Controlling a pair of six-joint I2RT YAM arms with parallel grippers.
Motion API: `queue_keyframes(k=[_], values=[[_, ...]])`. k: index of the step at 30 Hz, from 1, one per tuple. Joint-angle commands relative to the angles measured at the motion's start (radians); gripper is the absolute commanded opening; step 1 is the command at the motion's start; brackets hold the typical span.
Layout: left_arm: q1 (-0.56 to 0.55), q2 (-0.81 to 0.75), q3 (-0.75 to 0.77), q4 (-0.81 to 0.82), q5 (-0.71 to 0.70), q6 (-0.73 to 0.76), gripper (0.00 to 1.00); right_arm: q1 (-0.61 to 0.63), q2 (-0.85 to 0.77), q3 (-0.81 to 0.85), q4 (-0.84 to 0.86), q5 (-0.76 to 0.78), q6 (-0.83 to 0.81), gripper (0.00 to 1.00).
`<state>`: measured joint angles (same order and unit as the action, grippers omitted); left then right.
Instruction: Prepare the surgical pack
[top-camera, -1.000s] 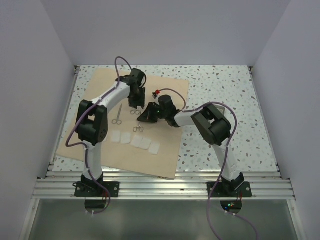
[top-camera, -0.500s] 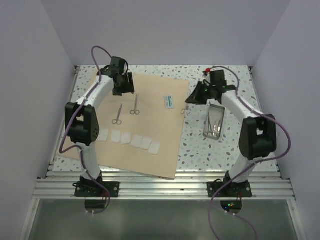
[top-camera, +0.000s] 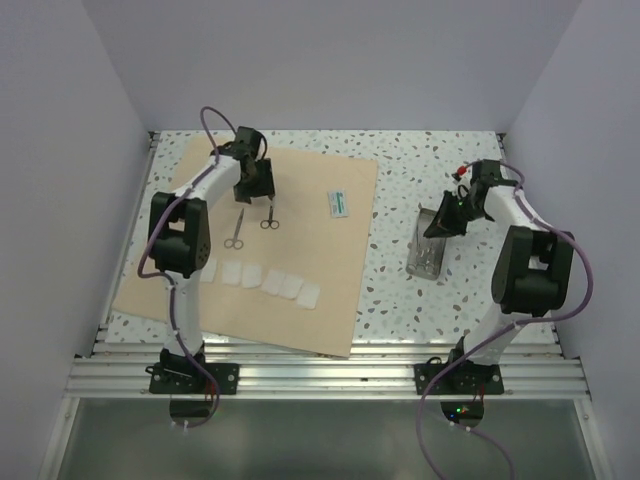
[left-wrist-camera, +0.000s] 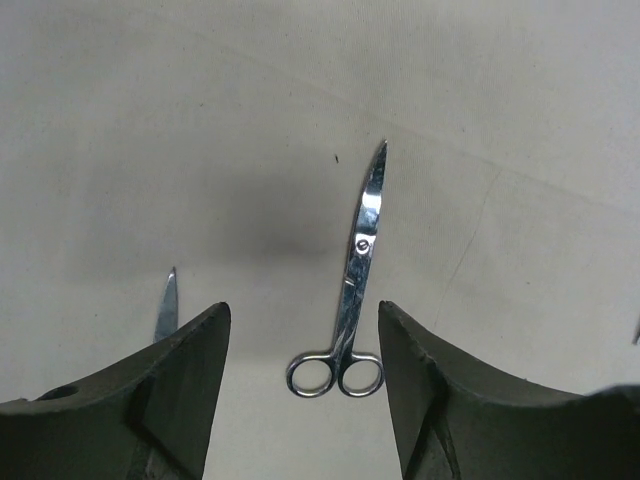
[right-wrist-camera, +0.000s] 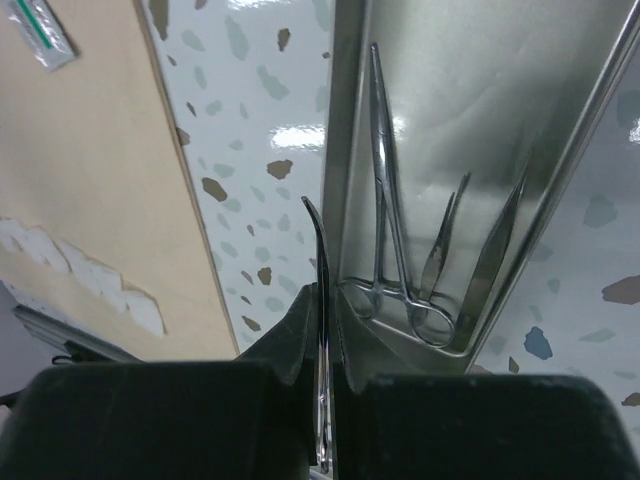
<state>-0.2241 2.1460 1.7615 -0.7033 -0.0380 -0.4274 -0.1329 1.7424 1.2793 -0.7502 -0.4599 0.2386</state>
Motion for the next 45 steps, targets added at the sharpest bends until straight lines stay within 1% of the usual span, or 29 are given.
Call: queue_keyframes(k=[1, 3, 5, 8, 11, 14, 15, 18, 20, 23, 24, 26, 27, 29, 30, 32, 38, 39, 45], values=[[-0.003, 0.046, 0.085, 0.06, -0.022, -0.002, 0.65, -0.017, 0.034, -0.017, -0.025, -0.026, -0.067, 0.0], [-0.012, 0.066, 0.11, 0.079, -0.033, 0.016, 0.68, -0.039, 0.063, -0.02, -0.009, -0.039, -0.073, 0.0], [-0.018, 0.084, 0.128, 0.114, -0.034, 0.027, 0.7, -0.054, 0.089, -0.017, 0.018, -0.098, -0.078, 0.02], [-0.018, 0.091, 0.134, 0.165, -0.03, 0.038, 0.7, -0.06, 0.143, 0.014, 0.023, -0.115, -0.093, 0.03], [-0.018, 0.106, 0.156, 0.195, 0.007, 0.045, 0.7, -0.06, 0.172, 0.023, 0.031, -0.118, -0.096, 0.05], [-0.02, 0.117, 0.173, 0.209, 0.021, 0.042, 0.7, -0.06, 0.18, 0.012, 0.025, -0.111, -0.093, 0.1], [-0.021, 0.121, 0.179, 0.211, 0.009, 0.042, 0.71, -0.062, 0.177, 0.008, 0.022, -0.1, -0.088, 0.21], [-0.027, 0.143, 0.206, 0.205, -0.046, 0.061, 0.73, -0.06, 0.14, -0.008, 0.023, -0.057, -0.059, 0.37], [-0.04, 0.155, 0.219, 0.214, -0.074, 0.093, 0.73, -0.059, 0.108, -0.002, 0.019, -0.017, -0.029, 0.41], [-0.057, 0.178, 0.239, 0.217, -0.109, 0.116, 0.68, -0.051, 0.071, 0.023, -0.034, 0.039, -0.009, 0.41], [-0.061, 0.187, 0.245, 0.214, -0.123, 0.119, 0.65, -0.048, 0.057, 0.04, -0.056, 0.068, -0.009, 0.42], [-0.073, 0.187, 0.243, 0.206, -0.141, 0.121, 0.62, -0.043, 0.033, 0.057, -0.075, 0.082, -0.012, 0.42], [-0.078, 0.181, 0.236, 0.203, -0.17, 0.119, 0.6, -0.042, 0.004, 0.066, -0.086, 0.081, -0.013, 0.42], [-0.086, 0.167, 0.222, 0.199, -0.206, 0.11, 0.59, -0.042, -0.02, 0.072, -0.098, 0.075, -0.013, 0.43], [-0.086, 0.164, 0.205, 0.199, -0.215, 0.107, 0.56, -0.042, -0.038, 0.072, -0.103, 0.064, -0.015, 0.43], [-0.086, 0.157, 0.185, 0.199, -0.224, 0.098, 0.54, -0.039, -0.056, 0.06, -0.103, 0.056, -0.009, 0.43], [-0.086, 0.157, 0.164, 0.192, -0.231, 0.095, 0.4, -0.017, -0.095, 0.019, -0.089, 0.04, -0.002, 0.43], [-0.084, 0.157, 0.161, 0.194, -0.227, 0.095, 0.36, -0.014, -0.102, 0.015, -0.09, 0.04, 0.001, 0.43], [-0.081, 0.167, 0.148, 0.206, -0.203, 0.093, 0.36, 0.038, -0.115, 0.014, -0.083, 0.044, 0.008, 0.43]])
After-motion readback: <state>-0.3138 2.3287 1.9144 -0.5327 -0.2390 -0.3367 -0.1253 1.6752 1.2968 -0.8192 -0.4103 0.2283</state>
